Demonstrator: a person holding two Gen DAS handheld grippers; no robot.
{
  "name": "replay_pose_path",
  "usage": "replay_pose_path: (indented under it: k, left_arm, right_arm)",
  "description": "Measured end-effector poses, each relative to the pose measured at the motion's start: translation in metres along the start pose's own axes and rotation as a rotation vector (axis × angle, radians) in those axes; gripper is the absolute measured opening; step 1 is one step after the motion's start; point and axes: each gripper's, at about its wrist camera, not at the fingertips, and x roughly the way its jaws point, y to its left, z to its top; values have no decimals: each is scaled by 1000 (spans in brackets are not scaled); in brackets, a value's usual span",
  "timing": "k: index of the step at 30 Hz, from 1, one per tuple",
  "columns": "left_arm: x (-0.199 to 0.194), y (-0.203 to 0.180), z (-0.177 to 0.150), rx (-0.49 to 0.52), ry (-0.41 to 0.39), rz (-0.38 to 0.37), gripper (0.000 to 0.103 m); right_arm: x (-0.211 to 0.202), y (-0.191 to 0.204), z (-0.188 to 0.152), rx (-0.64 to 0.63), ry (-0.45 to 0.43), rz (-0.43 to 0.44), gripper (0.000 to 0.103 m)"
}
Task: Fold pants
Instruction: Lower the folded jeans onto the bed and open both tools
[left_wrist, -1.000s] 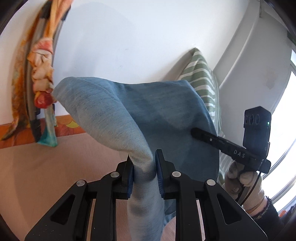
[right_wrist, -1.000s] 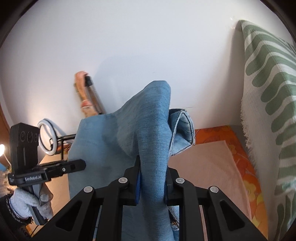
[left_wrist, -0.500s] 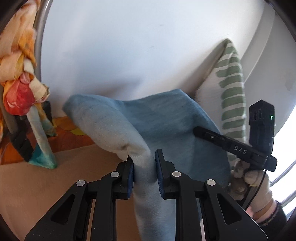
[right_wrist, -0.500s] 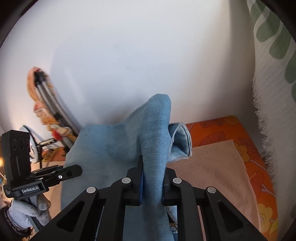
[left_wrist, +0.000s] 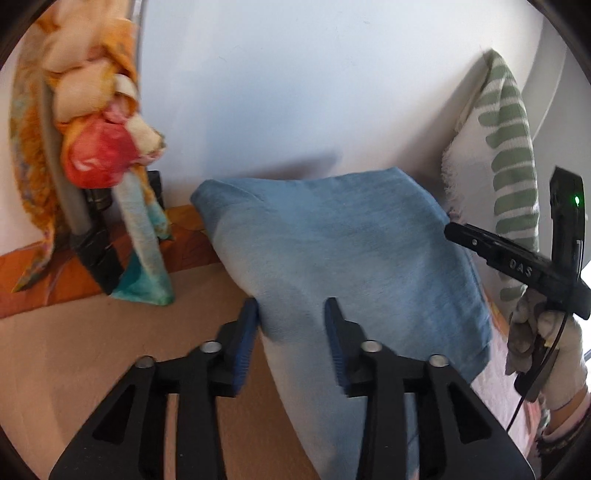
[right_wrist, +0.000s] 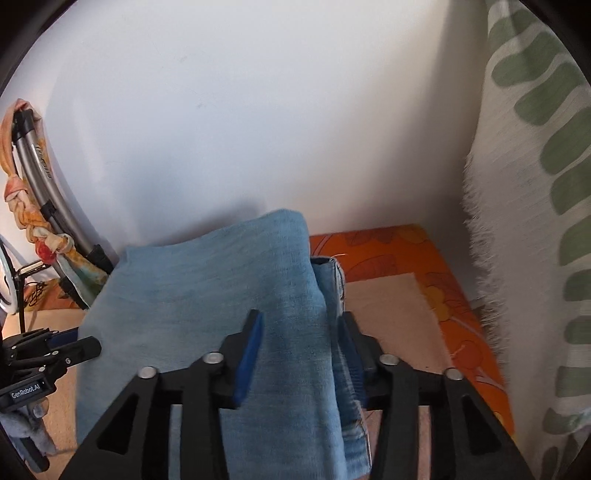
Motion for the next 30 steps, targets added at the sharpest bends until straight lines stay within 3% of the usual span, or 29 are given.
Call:
replay_pose_path:
  k: [8,17,30]
  left_arm:
    - [-45,-13,-5,37,-60,-10,59]
    - [-101,-38,-27,70,-101,-19,72]
    - [-195,-69,-88,129,-185,-19,76]
  right_arm:
    - [-44,13,-6,-16,-30,-34,81]
    - [-107,34,-22,-28,-79,-75,96]
    - [-208,81,-83,-69,-131,-78,103]
